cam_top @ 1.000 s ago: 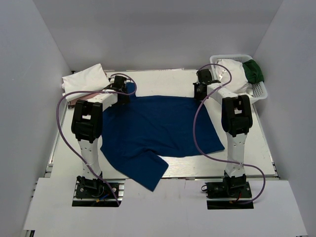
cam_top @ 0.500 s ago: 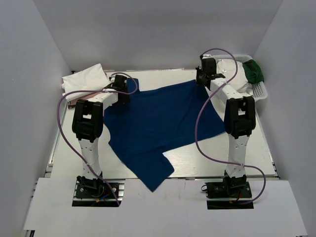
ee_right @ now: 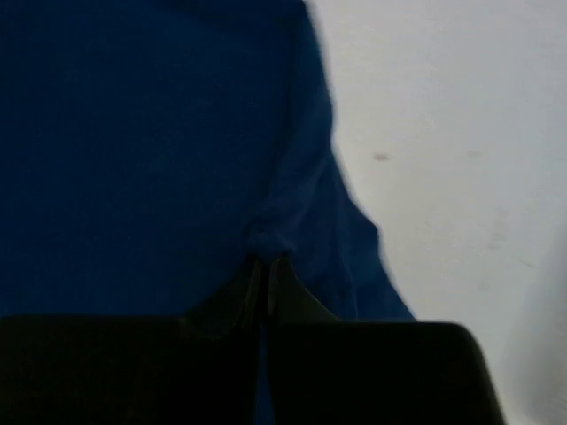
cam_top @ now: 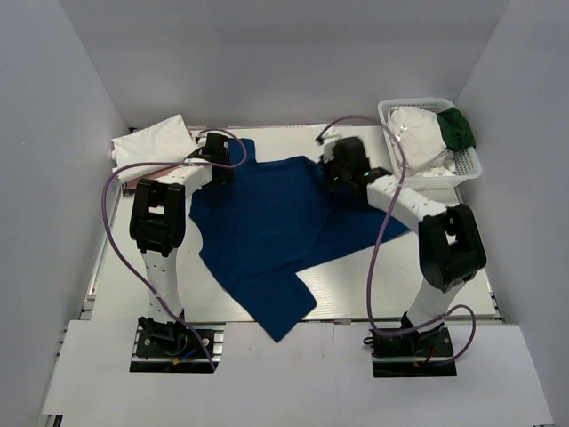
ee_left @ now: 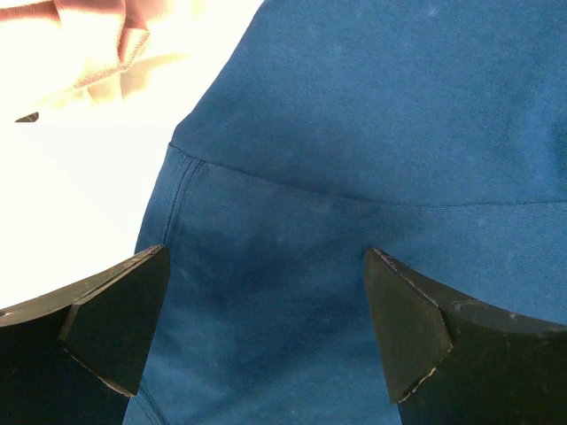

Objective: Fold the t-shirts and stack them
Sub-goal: Flatten out the tshirt

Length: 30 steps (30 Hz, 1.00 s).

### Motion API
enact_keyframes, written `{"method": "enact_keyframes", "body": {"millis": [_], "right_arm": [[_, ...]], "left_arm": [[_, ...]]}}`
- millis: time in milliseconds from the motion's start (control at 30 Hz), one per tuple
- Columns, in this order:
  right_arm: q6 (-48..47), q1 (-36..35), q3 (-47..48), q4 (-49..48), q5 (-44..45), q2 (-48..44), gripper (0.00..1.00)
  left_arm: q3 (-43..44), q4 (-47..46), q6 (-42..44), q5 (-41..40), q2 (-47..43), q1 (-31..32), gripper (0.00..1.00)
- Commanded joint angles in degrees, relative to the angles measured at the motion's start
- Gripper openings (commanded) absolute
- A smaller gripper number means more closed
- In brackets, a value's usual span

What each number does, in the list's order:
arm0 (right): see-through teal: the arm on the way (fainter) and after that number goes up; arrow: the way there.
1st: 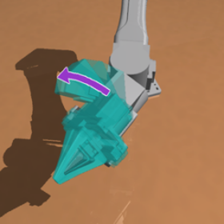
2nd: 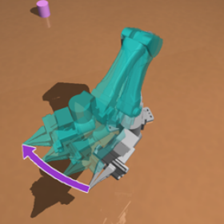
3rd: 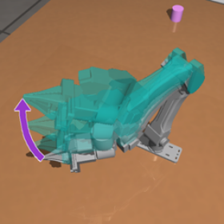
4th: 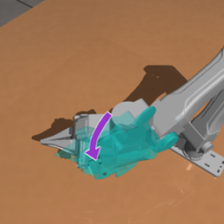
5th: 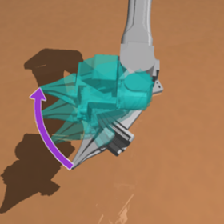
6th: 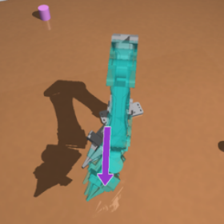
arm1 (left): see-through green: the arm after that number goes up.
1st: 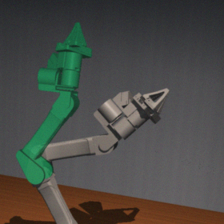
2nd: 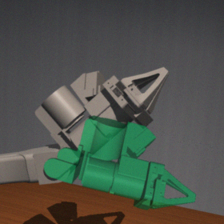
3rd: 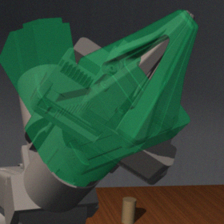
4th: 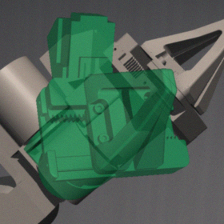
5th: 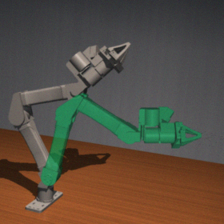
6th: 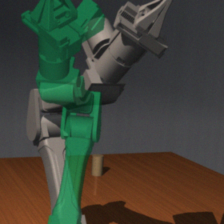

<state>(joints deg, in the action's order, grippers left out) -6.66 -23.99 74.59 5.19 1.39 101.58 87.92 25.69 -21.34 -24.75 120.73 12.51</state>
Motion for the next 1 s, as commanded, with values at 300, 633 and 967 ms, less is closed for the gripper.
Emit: {"method": "enact_keyframes", "body": {"millis": [300, 633, 967], "right_arm": [[9.11, -23.74, -18.51, 7.11, 6.16, -12.63, 0.64], [14.98, -20.49, -13.6, 2.72, 5.91, -10.54, 0.76], [18.7, -13.81, -10.52, 4.83, -3.67, -1.3, 0.67]], "left_arm": [[0.06, 0.42, -2.39, 2.52, 0.39, 0.14, 1.0], [-3.9, -0.64, -2.91, 1.99, -2.6, 0.14, 1.0], [-5.3, -0.12, -2.91, 0.85, -1.9, 0.14, 1.0]]}}
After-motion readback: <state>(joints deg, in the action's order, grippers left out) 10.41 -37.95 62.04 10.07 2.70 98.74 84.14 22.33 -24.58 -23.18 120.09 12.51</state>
